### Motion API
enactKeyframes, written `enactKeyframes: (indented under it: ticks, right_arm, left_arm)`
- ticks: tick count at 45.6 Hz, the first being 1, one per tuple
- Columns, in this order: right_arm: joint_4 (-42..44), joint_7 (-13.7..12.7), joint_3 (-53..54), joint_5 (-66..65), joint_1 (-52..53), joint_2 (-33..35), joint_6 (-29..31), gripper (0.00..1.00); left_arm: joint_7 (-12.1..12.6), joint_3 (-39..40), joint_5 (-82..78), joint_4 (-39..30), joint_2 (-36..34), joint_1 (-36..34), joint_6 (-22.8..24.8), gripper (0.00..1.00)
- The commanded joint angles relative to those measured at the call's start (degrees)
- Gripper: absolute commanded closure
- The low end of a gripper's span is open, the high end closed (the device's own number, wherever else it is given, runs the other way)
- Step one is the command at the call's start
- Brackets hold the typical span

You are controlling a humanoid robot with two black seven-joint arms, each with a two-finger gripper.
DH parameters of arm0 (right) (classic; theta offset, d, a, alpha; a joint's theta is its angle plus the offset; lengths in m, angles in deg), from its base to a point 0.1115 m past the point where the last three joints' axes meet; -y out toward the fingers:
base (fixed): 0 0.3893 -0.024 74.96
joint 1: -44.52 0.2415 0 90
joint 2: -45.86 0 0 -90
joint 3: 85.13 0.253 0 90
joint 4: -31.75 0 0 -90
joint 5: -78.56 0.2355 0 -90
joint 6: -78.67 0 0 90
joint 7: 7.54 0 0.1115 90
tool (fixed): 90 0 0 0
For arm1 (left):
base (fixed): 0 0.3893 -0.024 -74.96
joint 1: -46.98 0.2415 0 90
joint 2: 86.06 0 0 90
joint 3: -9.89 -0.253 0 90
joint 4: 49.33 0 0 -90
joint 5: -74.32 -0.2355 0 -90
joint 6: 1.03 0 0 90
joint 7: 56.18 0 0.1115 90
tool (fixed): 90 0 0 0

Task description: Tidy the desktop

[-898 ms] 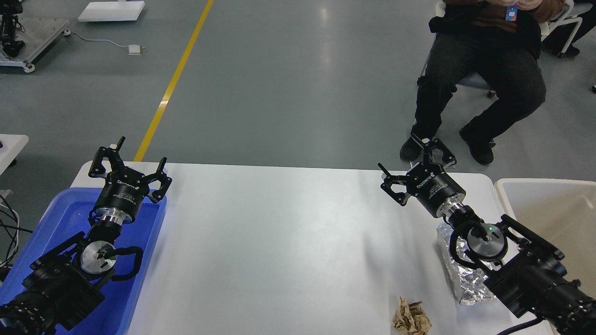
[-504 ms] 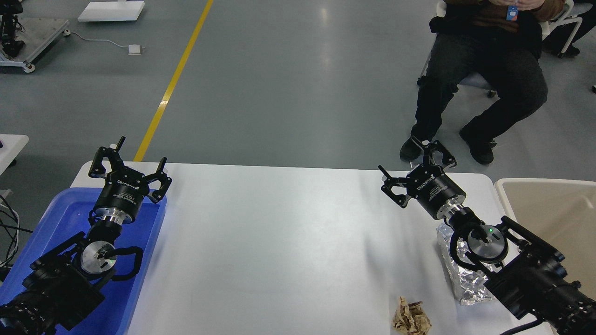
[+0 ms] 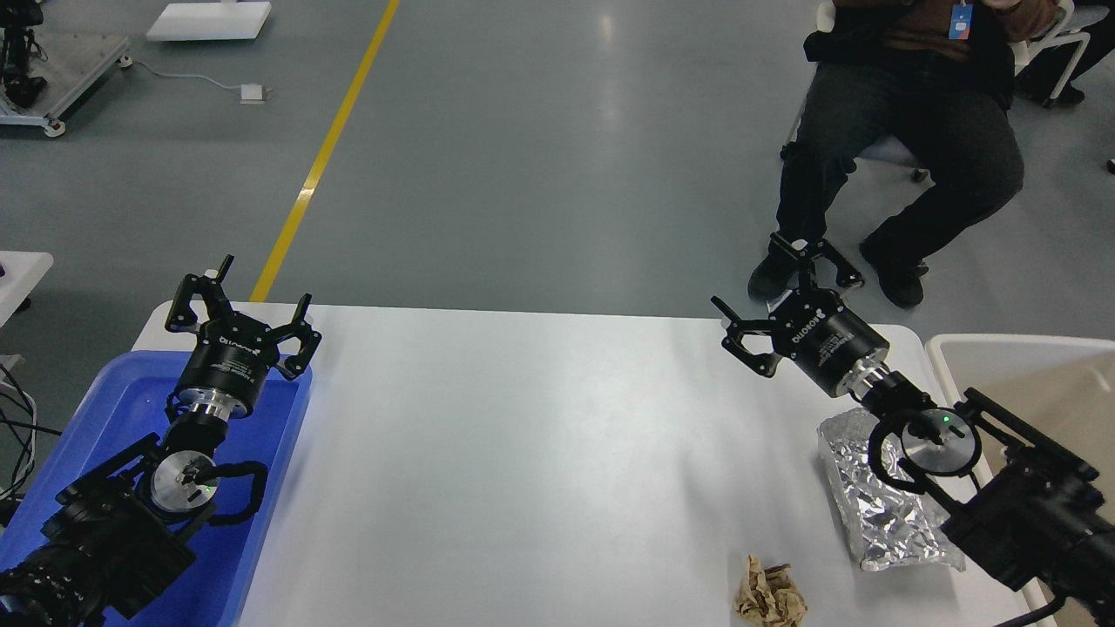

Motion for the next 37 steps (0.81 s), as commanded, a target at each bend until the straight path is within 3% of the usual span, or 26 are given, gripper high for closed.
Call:
enactKeyframes:
  ticks: [1,15,25,37]
  right_arm:
    - [-13.46,0.08,0.61,-2.02,-0.19,10.71,-0.72,0.0]
    - [-26.56,-0.09,-1.67,-10.72,-0.18,25.83,-0.72,0.0]
    - [-28.06,-0.09,-5.01,-19.24,0.25,30.93,-0.45,0.0]
    - [-27.71,0.08,-5.8,-47.88,0.69,33.83,0.25,0.0]
  left_arm:
    - [0.0,0.06,0.0,0.0,0.0,0.02,-0.01,0.0]
    - [0.0,0.06,0.0,0.0,0.0,-0.07,-0.01,0.0]
    - [0.0,-0.03,0.0,0.0,0.0,-0.07,-0.01,0.0]
    - [0.0,-0.03,0.0,0.0,0.0,-0.07,0.07,0.0]
